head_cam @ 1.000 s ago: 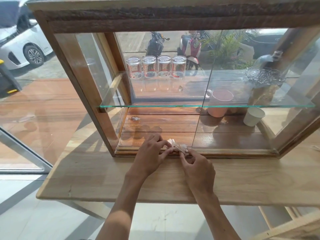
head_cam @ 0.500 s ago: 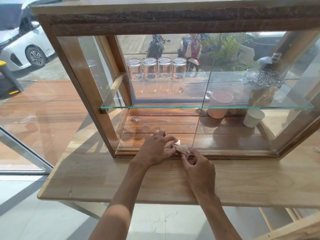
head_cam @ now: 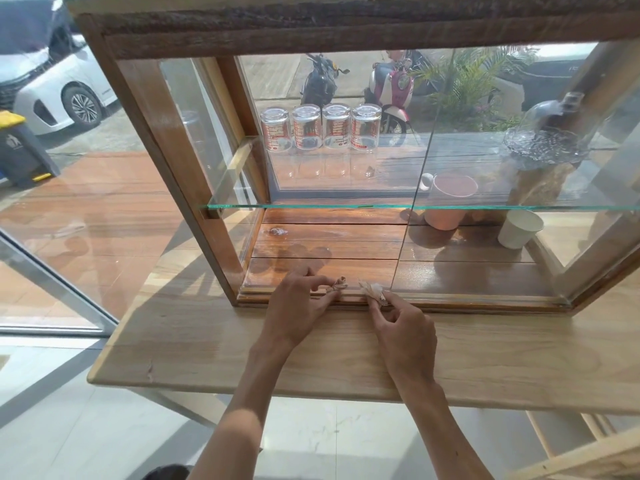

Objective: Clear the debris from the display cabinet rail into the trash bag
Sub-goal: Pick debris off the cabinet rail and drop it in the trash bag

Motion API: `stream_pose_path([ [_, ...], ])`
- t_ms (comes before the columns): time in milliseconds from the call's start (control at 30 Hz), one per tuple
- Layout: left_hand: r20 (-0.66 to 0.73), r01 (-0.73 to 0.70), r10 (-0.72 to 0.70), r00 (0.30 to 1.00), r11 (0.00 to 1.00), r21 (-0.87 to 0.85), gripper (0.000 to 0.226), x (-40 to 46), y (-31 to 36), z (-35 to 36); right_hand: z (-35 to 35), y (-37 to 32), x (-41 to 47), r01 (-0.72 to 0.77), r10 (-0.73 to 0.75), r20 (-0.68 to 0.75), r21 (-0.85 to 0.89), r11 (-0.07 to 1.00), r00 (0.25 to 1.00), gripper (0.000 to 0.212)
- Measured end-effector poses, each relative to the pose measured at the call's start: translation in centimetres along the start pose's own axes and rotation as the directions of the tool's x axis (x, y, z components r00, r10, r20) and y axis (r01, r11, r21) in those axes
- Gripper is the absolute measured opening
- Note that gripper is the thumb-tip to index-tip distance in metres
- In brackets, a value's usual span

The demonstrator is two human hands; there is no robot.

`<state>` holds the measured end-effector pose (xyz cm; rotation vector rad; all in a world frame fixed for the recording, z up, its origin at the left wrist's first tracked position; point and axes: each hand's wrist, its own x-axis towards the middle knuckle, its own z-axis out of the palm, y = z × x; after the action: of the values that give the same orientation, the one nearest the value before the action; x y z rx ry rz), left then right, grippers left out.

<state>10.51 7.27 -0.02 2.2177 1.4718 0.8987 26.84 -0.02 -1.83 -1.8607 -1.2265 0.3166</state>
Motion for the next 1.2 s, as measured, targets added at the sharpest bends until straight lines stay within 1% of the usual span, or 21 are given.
stream_pose_path([
  [100,-0.077,0.061,-0.07,0.995,0.992,-0.115,0.021,-1.4,-0.3,-0.9,0.2,-0.8,-0.3,0.002,-0.002,0.03,0.011,1.0,1.0,0.03],
  [167,-0.104,0.1,-0.116,0.988,0.983,-0.151,0.022,-2.6,-0.6,-1.7,0.7,-1.6,-0.8,0.01,-0.012,0.042,0.038,0.999,0.999,0.029],
  [300,-0.176,0.186,-0.221,0.959,0.963,-0.196,0.022,-5.7,-1.9,-3.6,2.3,-3.2,-2.0,0.045,-0.052,0.113,0.065,0.997,0.992,0.027],
  [367,-0.215,0.212,-0.253,0.943,0.958,-0.194,0.021,-7.3,-3.0,-4.9,3.4,-4.4,-2.9,0.055,-0.068,0.154,0.084,0.995,0.986,0.025],
  [433,-0.233,0.268,-0.306,0.923,0.946,-0.181,0.021,-8.7,-4.4,-6.1,4.4,-5.8,-3.9,0.072,-0.09,0.196,0.1,0.992,0.976,0.024],
  [500,-0.272,0.343,-0.383,0.883,0.921,-0.184,0.021,-10.5,-6.3,-7.5,6.0,-7.2,-5.1,0.093,-0.118,0.233,0.114,0.989,0.965,0.025],
  [600,-0.286,0.384,-0.472,0.834,0.869,-0.313,0.021,-13.5,-8.4,-9.4,7.8,-9.0,-7.0,0.137,-0.171,0.283,0.138,0.981,0.944,0.027],
  [633,-0.281,0.398,-0.489,0.826,0.858,-0.325,0.019,-14.8,-9.0,-10.4,8.5,-9.8,-7.8,0.157,-0.196,0.302,0.15,0.976,0.933,0.027],
  [700,-0.3,0.471,-0.524,0.797,0.85,-0.236,0.02,-17.4,-10.0,-12.5,9.8,-11.6,-9.7,0.171,-0.22,0.345,0.167,0.971,0.913,0.026],
  [767,-0.327,0.554,-0.582,0.744,0.812,-0.184,0.021,-19.8,-11.1,-14.4,11.3,-13.3,-11.6,0.157,-0.205,0.408,0.148,0.976,0.89,0.026],
  [833,-0.348,0.6,-0.638,0.687,0.768,-0.224,0.017,-22.3,-12.5,-15.7,12.7,-14.5,-13.6,0.166,-0.224,0.476,0.163,0.973,0.851,0.024],
  [900,-0.361,0.63,-0.677,0.641,0.733,-0.257,0.016,-24.9,-13.9,-16.8,14.0,-15.4,-15.8,0.219,-0.303,0.509,0.22,0.951,0.805,0.019],
  [1000,-0.36,0.698,-0.748,0.557,0.657,-0.285,0.013,-28.7,-16.0,-18.2,16.1,-16.5,-19.2,0.246,-0.331,0.532,0.225,0.943,0.78,0.006],
  [1100,-0.392,0.716,-0.767,0.508,0.629,-0.302,0.017,-32.7,-18.0,-19.1,18.5,-17.2,-22.8,0.287,-0.379,0.584,0.248,0.925,0.718,0.015],
  [1167,-0.402,0.746,-0.779,0.481,0.605,-0.279,0.018,-35.3,-19.1,-19.4,20.0,-17.2,-25.1,0.304,-0.388,0.617,0.243,0.921,0.684,0.016],
  [1200,-0.404,0.77,-0.794,0.454,0.578,-0.272,0.017,-36.5,-19.4,-19.4,20.6,-17.2,-26.3,0.305,-0.383,0.638,0.236,0.923,0.667,0.015],
])
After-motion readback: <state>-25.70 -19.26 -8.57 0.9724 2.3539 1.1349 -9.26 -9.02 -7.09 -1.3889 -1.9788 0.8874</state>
